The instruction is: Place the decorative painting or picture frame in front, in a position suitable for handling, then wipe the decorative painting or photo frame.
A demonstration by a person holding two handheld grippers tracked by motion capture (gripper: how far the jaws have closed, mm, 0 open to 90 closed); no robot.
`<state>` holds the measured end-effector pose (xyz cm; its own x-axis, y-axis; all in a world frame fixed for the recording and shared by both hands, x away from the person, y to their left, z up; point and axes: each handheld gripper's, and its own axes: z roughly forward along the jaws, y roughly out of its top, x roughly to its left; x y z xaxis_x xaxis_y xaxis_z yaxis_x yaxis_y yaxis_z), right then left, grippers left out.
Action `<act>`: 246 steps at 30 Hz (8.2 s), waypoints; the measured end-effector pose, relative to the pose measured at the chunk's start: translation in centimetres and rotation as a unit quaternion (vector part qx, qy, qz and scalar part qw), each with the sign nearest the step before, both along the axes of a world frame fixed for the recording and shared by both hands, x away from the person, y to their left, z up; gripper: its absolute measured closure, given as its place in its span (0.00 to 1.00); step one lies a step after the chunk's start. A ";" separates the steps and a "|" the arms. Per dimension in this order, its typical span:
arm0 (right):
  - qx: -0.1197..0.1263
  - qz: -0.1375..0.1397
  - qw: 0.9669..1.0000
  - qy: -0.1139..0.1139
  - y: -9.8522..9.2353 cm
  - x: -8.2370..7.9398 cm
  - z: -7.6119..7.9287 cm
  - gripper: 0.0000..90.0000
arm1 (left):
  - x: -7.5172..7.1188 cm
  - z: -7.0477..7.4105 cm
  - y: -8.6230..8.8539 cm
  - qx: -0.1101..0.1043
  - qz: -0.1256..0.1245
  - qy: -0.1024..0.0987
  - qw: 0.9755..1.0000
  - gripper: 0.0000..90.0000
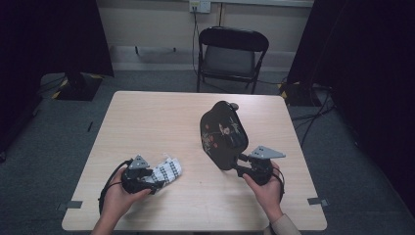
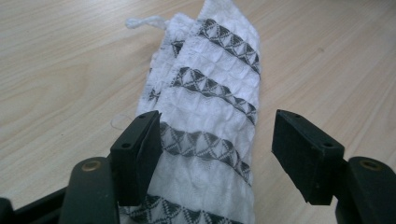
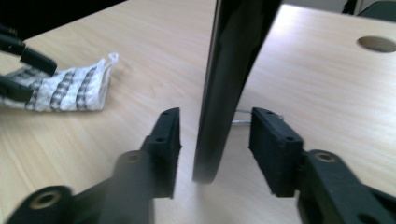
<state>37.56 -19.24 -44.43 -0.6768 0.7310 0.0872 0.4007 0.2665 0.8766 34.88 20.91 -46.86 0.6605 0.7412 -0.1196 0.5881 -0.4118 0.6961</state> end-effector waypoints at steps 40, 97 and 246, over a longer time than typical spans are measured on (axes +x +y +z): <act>0.004 0.004 1.000 0.016 0.8 0.5 -0.7 0.86 | 1.1 -1.1 -0.4 0.033 -0.023 -0.012 0.999 0.42; 0.035 -0.006 0.999 0.038 0.8 0.8 -1.0 0.87 | 1.0 0.1 -1.3 0.007 0.000 0.028 1.000 0.83; 0.012 -0.012 0.999 0.048 1.4 0.8 -0.6 0.88 | 12.5 6.8 -10.1 -0.011 0.042 -0.019 0.999 0.83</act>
